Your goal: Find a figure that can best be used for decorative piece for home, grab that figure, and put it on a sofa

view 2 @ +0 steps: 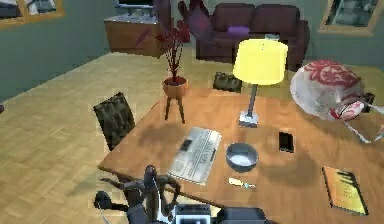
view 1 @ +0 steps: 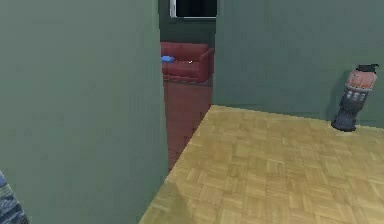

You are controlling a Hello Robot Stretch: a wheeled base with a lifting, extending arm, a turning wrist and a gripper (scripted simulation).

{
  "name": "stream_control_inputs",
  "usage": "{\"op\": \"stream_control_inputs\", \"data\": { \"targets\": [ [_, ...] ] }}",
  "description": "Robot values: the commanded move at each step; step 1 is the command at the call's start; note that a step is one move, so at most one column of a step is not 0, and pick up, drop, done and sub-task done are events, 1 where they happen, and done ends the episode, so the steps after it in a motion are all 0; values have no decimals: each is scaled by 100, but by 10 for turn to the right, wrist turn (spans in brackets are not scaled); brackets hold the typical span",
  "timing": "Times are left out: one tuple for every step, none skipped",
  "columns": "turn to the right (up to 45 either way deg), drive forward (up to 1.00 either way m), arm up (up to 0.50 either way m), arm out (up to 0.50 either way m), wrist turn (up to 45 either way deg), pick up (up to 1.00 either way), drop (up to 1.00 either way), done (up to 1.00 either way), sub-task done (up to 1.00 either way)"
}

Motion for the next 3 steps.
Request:
{"op": "stream_control_inputs", "data": {
  "targets": [
    [0, 100, 0, 0, 0, 0, 0, 0, 0],
    [30, 0, 0, 0, 0, 0, 0, 0, 0],
    [0, 100, 0, 0, 0, 0, 0, 0, 0]
  ]
}}
